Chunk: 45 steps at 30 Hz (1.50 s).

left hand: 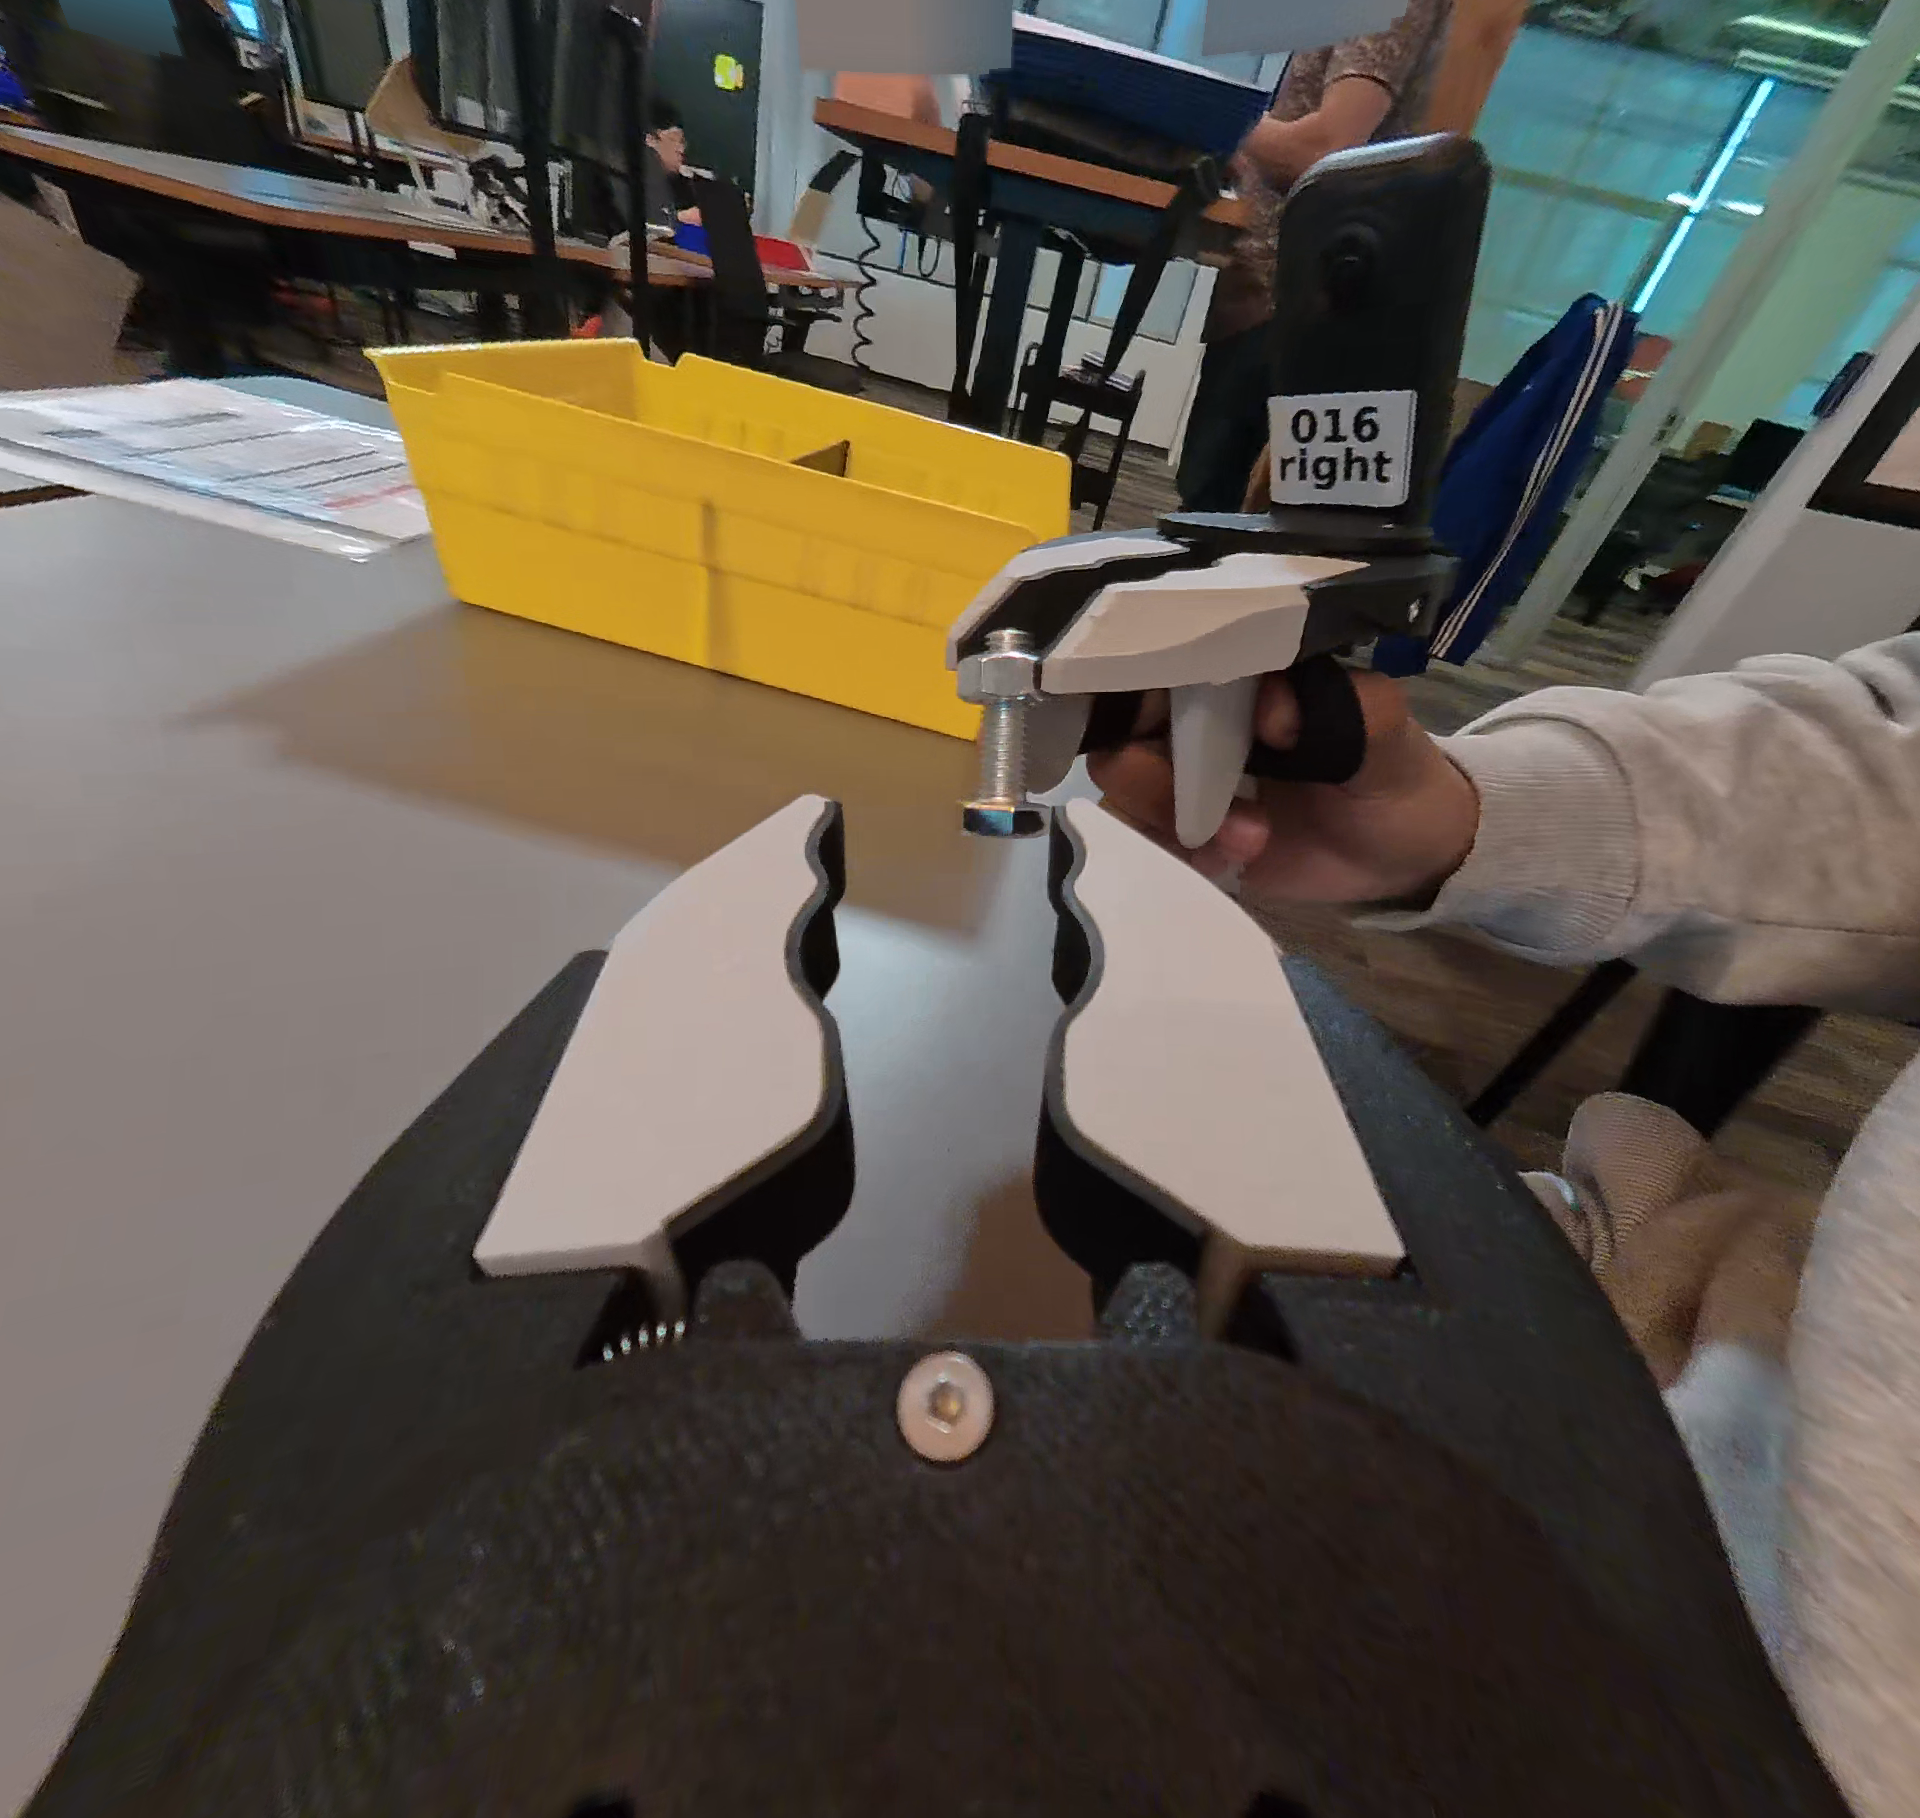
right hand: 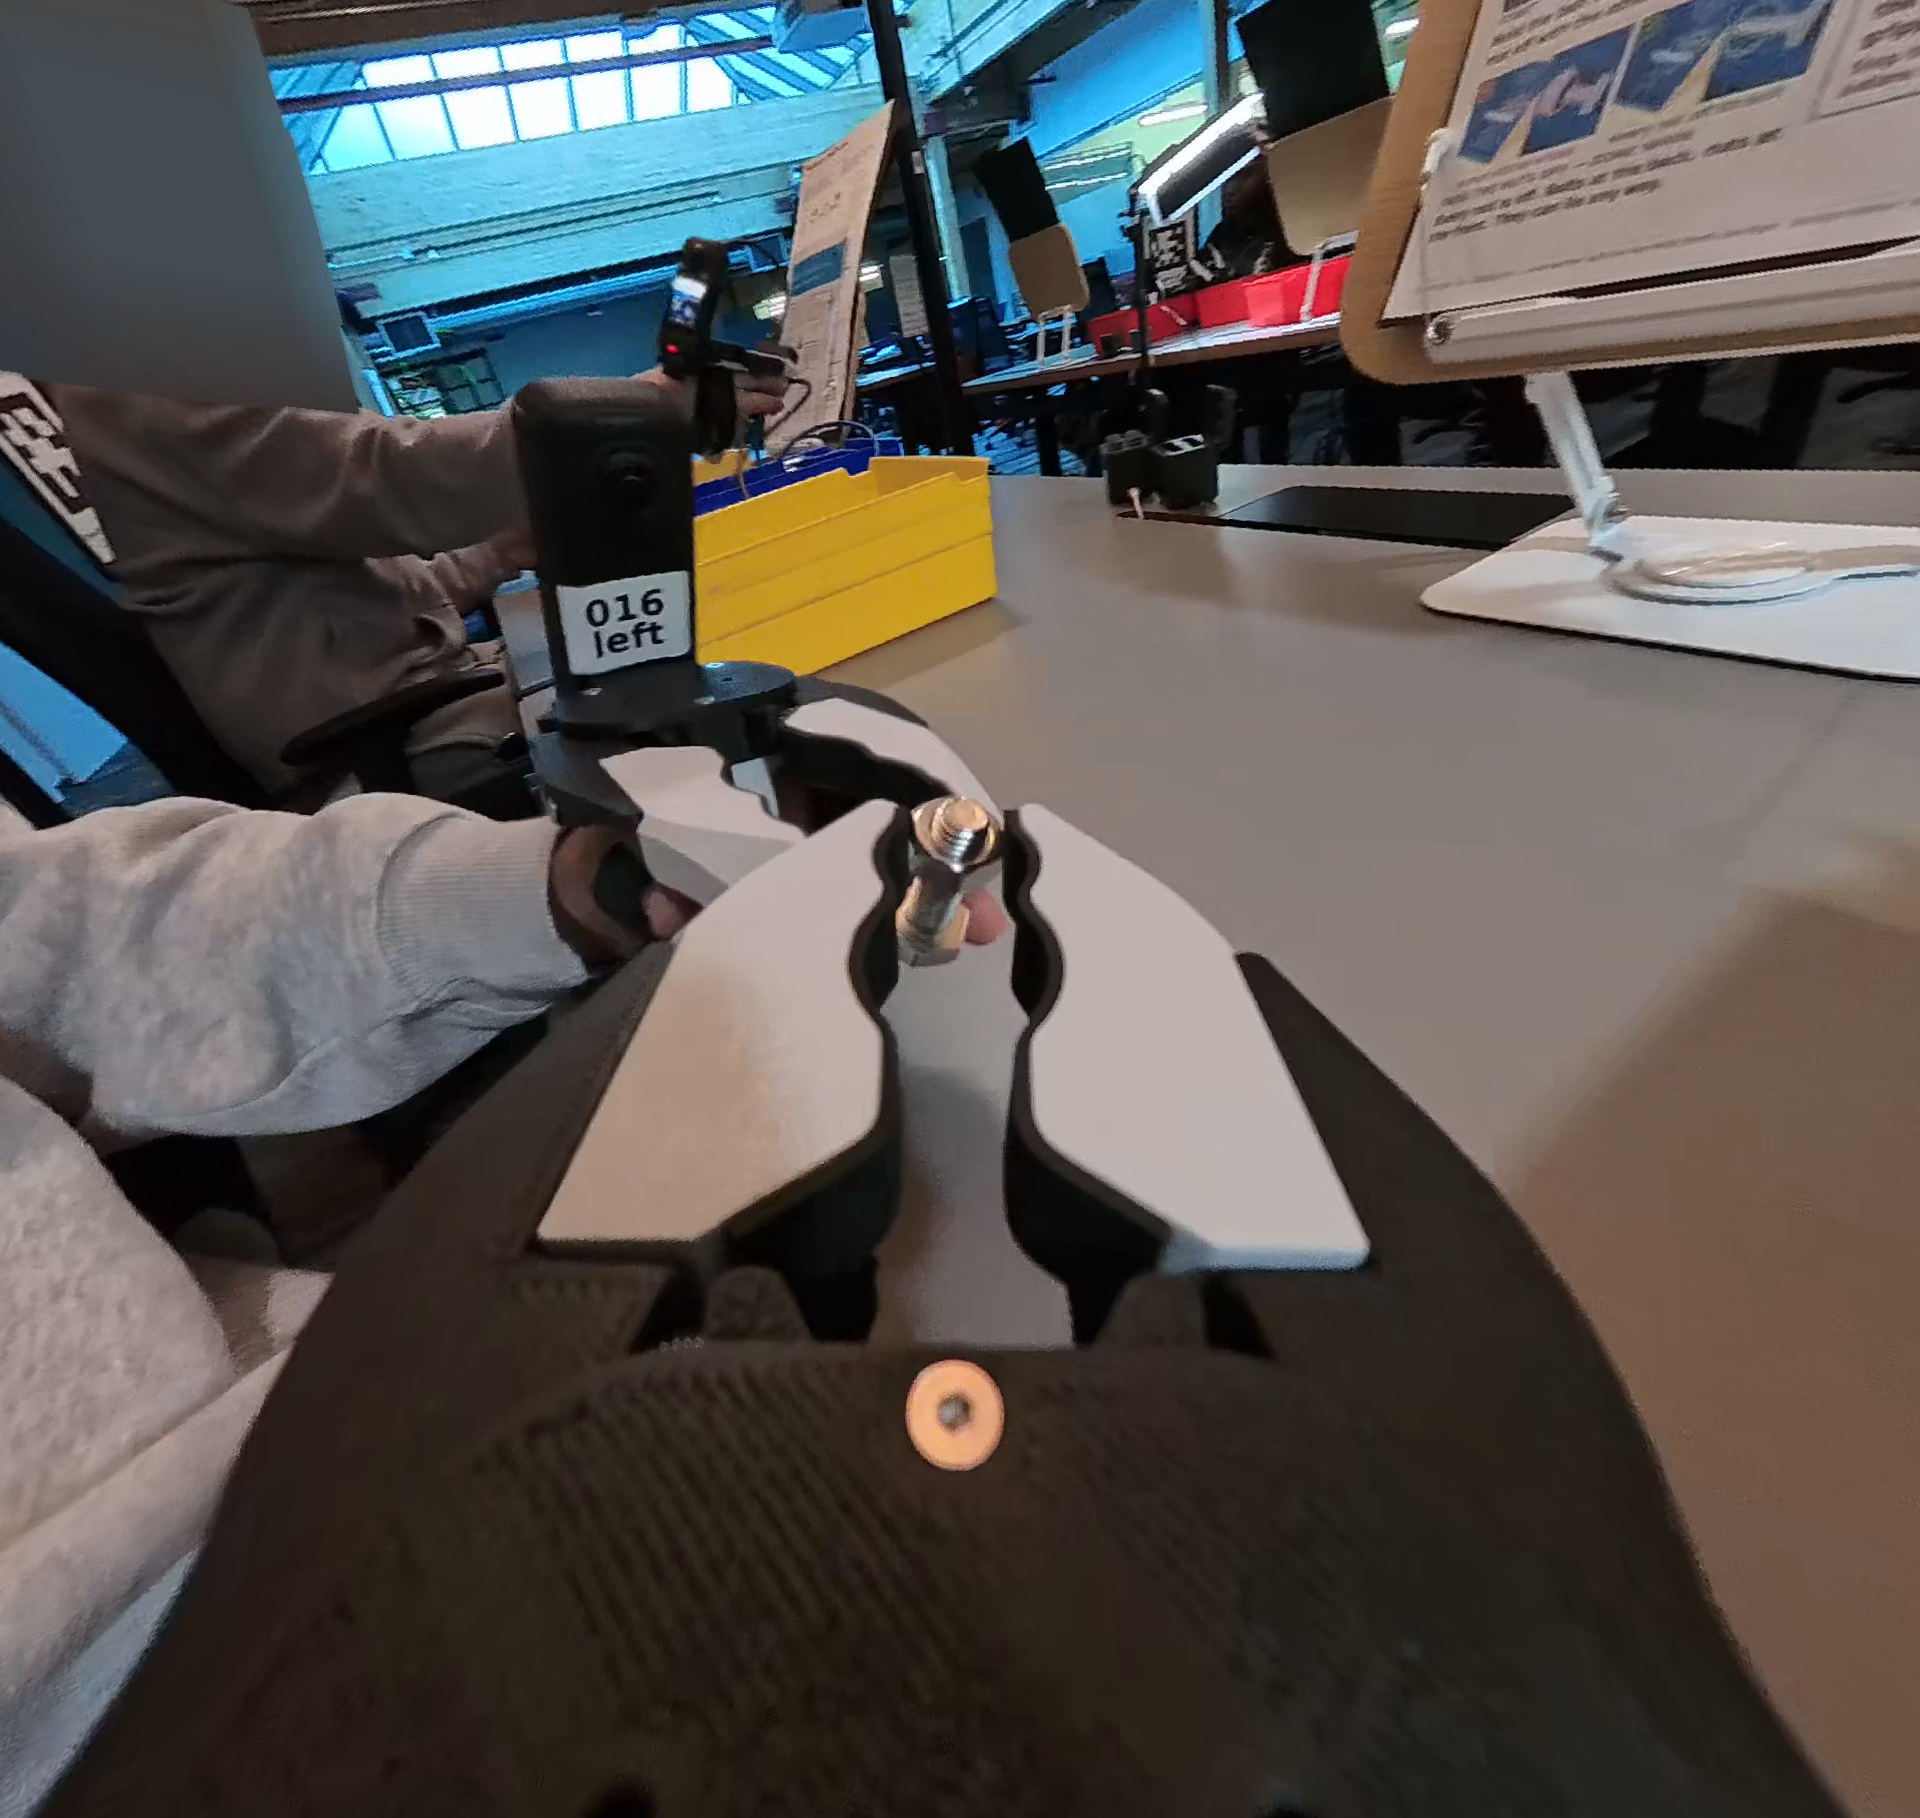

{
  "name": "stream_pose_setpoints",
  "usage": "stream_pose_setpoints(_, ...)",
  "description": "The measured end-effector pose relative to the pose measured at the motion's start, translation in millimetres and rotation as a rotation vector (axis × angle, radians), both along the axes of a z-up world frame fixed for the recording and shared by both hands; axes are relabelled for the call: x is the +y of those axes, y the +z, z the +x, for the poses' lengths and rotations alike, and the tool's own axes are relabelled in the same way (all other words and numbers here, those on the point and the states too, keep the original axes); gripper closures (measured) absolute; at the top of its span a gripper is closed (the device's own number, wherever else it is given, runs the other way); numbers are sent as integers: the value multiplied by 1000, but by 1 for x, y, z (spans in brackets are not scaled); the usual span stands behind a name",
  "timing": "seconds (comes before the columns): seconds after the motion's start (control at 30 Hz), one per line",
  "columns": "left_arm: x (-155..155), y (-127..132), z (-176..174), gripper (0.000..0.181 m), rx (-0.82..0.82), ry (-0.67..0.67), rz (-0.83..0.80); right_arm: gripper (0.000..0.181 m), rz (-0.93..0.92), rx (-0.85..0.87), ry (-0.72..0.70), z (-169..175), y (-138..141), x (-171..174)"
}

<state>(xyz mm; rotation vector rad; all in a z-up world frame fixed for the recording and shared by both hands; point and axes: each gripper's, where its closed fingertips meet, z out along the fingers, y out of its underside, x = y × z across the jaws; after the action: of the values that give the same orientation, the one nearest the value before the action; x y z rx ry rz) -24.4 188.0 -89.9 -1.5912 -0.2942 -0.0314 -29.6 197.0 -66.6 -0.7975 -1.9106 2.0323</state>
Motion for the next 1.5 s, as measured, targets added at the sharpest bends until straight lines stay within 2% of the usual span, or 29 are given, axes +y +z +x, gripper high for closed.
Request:
stream_pose_setpoints(0.3,10,-7,10,143,84,-18,-89,164,53,72,-27,4,4,-4)
stream_pose_setpoints(0.53,13,-8,15,150,111,-33,-103,164,80,83,-13,8,2,-8)
stream_pose_setpoints(0.7,12,-7,14,161,103,-30,-90,164,100,92,-10,9,0,-11)
stream_pose_setpoints(0.93,12,-8,15,162,120,-29,-101,164,97,91,-12,9,0,-11)
stream_pose_setpoints(1.13,10,-1,14,162,93,-31,-29,164,83,142,-27,9,4,-13)
stream_pose_setpoints(1.27,7,5,9,162,49,-13,39,148,94,205,-50,9,7,-14)
stream_pose_setpoints(1.5,8,9,13,162,42,-28,83,147,53,162,-5,13,6,-20)
